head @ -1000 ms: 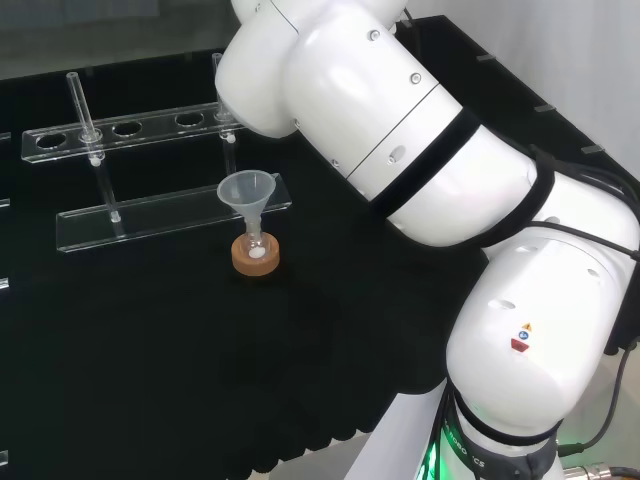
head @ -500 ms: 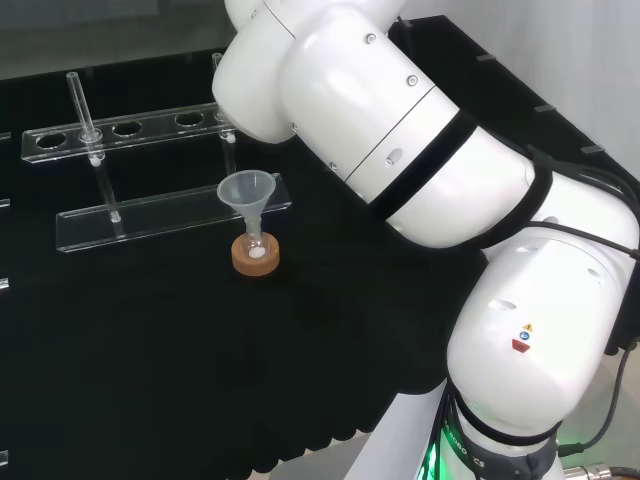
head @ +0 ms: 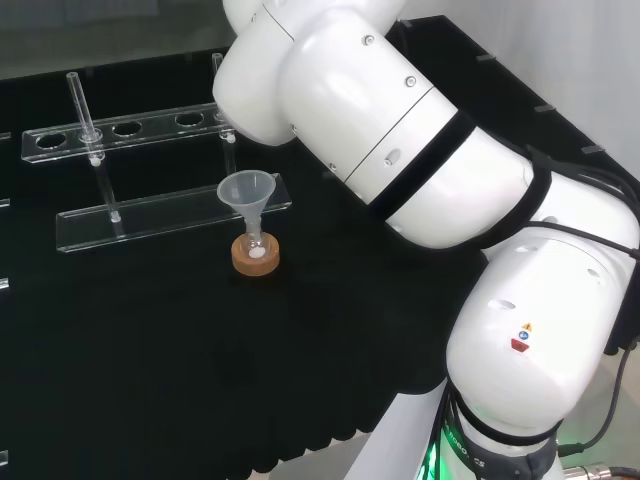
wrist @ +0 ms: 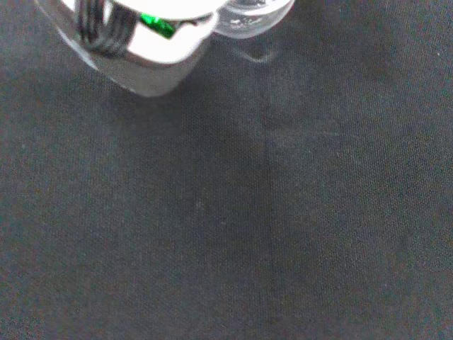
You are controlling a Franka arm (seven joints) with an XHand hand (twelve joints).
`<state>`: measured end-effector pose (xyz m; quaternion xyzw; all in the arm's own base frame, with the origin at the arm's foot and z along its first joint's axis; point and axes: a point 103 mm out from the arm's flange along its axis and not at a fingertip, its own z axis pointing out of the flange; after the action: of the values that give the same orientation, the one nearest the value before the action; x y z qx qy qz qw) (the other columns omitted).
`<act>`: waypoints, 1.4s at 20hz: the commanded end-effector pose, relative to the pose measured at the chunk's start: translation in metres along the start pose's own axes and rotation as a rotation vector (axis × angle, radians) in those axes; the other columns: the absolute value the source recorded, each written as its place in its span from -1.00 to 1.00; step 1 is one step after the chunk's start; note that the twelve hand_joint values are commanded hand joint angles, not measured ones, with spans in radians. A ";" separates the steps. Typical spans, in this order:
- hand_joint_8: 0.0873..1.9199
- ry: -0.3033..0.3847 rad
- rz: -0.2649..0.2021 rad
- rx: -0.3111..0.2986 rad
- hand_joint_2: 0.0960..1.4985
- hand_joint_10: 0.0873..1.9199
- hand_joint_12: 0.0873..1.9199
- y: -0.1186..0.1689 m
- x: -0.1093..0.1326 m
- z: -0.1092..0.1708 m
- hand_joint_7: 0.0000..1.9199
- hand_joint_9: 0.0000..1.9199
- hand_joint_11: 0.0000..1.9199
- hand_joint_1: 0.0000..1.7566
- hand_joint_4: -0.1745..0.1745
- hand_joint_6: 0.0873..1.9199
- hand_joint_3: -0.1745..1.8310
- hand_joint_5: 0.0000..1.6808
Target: Put the weighing funnel back on the table.
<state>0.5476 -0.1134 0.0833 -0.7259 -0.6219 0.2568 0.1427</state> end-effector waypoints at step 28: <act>-0.37 0.053 0.039 -0.092 -0.19 -0.34 0.40 -0.124 -0.017 -0.063 -0.86 -0.65 -0.83 -0.14 -0.19 -0.98 -0.42 -0.54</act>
<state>0.5043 -0.1049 0.1674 -0.7364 -0.6112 0.2620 0.1243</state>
